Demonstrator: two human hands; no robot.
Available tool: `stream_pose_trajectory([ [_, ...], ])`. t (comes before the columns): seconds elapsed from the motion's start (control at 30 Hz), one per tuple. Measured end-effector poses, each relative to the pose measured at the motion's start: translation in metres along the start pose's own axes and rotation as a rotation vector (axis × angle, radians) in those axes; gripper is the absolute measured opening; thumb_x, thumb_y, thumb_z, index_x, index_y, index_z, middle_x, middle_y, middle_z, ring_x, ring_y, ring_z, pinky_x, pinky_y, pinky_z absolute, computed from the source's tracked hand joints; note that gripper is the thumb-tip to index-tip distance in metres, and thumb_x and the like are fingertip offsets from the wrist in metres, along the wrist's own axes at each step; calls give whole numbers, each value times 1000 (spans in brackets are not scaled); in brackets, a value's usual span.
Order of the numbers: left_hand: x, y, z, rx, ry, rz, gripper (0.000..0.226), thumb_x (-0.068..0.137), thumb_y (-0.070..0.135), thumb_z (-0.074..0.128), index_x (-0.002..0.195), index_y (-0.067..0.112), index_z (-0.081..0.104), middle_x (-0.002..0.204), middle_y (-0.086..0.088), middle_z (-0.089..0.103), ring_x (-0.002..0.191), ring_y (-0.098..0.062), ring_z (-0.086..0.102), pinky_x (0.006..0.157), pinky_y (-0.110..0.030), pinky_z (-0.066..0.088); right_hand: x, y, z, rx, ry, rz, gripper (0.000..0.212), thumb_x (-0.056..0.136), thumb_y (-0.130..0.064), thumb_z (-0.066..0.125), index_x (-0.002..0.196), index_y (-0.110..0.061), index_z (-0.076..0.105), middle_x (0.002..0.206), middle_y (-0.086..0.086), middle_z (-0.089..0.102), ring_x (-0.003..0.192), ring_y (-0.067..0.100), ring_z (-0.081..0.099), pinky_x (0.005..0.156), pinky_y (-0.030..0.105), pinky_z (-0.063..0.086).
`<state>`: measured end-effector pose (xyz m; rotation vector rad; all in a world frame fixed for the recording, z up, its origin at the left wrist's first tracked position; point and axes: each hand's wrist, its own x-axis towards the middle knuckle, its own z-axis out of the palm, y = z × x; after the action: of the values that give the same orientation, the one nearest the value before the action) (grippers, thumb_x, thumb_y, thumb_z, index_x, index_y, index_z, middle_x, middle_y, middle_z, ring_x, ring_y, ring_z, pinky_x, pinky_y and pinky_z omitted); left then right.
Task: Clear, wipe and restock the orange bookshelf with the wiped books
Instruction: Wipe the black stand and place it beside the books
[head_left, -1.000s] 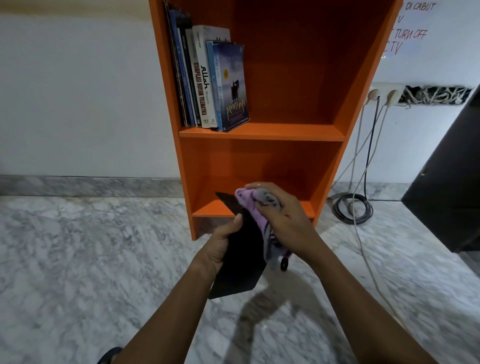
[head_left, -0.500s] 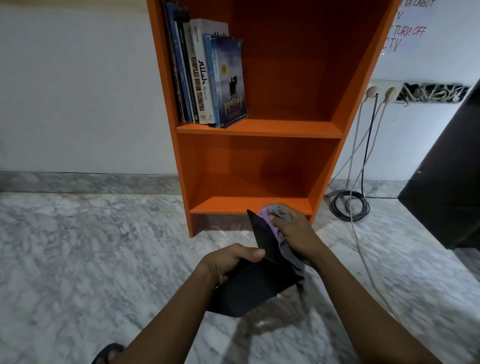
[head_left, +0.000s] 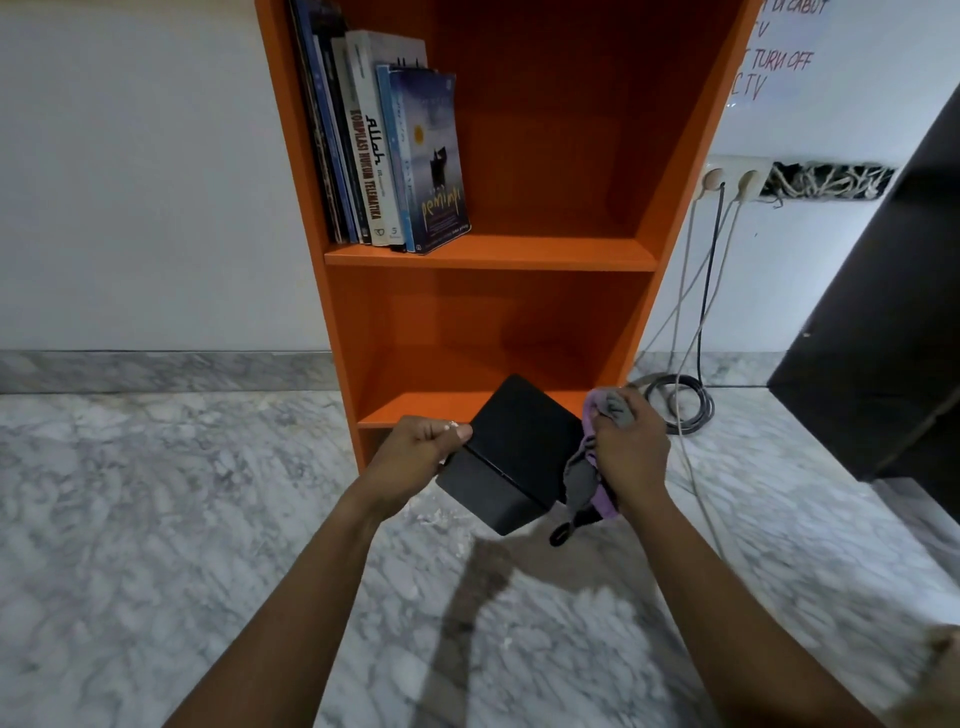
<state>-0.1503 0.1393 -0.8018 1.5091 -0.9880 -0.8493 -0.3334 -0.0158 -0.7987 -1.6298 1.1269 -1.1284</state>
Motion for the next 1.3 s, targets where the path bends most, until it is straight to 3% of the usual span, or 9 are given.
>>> stream_pose_trajectory([
  [0.17,2,3,-6,3,1,21,60,100,42,60,66,-6,50,69,-24,48,64,-31,40,69,-39,35,-13,-10,11,-132,80,-341,25,104,-27,56,124,-18,67,119,7,63,108,20,59,89,21,44],
  [0.33,5,5,3,3,-28,80,62,96,46,58,71,-11,58,65,-32,51,57,-37,41,70,-35,36,-53,-28,54,-307,-471,-577,45,94,-7,51,135,-23,60,142,2,55,150,28,28,123,52,14],
  [0.47,-1,14,6,142,-35,126,61,105,12,53,45,24,54,44,7,43,42,-9,34,53,-21,32,-41,-13,54,-390,-367,-563,42,97,-23,42,135,-30,59,144,-5,55,147,30,35,119,60,20],
  [0.67,-6,2,6,156,-58,149,53,102,20,58,57,14,31,57,-6,21,52,-21,16,57,-32,19,-13,9,30,-211,-201,-263,20,106,-30,50,120,-30,64,118,-5,66,109,18,61,88,37,50],
  [0.83,-1,-5,-15,135,-10,118,49,101,34,60,63,4,62,56,-9,43,51,-25,35,61,-32,37,5,19,-2,84,-497,29,50,99,-47,61,99,2,61,90,21,63,84,21,61,76,37,44],
  [0.9,0,-3,-20,146,-18,127,49,99,42,60,80,0,74,72,-21,66,68,-31,62,84,-34,54,4,16,-11,183,-707,72,48,90,-42,75,107,2,67,100,16,74,95,21,69,83,33,52],
  [1.03,-1,4,-17,144,33,194,26,103,13,55,100,9,80,117,1,75,118,-4,65,115,-20,34,-4,7,-9,179,-775,-4,32,84,-18,81,108,0,72,106,19,75,103,35,71,90,46,59],
  [1.17,-2,-11,-2,-258,312,-149,60,85,64,65,132,28,65,142,-2,60,131,-27,56,102,-46,48,-14,-11,0,103,-583,-247,26,90,-9,76,85,10,60,79,28,58,70,34,58,69,39,48],
  [1.3,-9,-21,9,-981,66,-290,93,72,72,70,140,9,58,139,-23,60,125,-45,59,110,-61,41,-32,-34,13,80,-595,-439,14,87,-9,80,84,-19,70,84,1,65,81,18,63,74,28,51],
])
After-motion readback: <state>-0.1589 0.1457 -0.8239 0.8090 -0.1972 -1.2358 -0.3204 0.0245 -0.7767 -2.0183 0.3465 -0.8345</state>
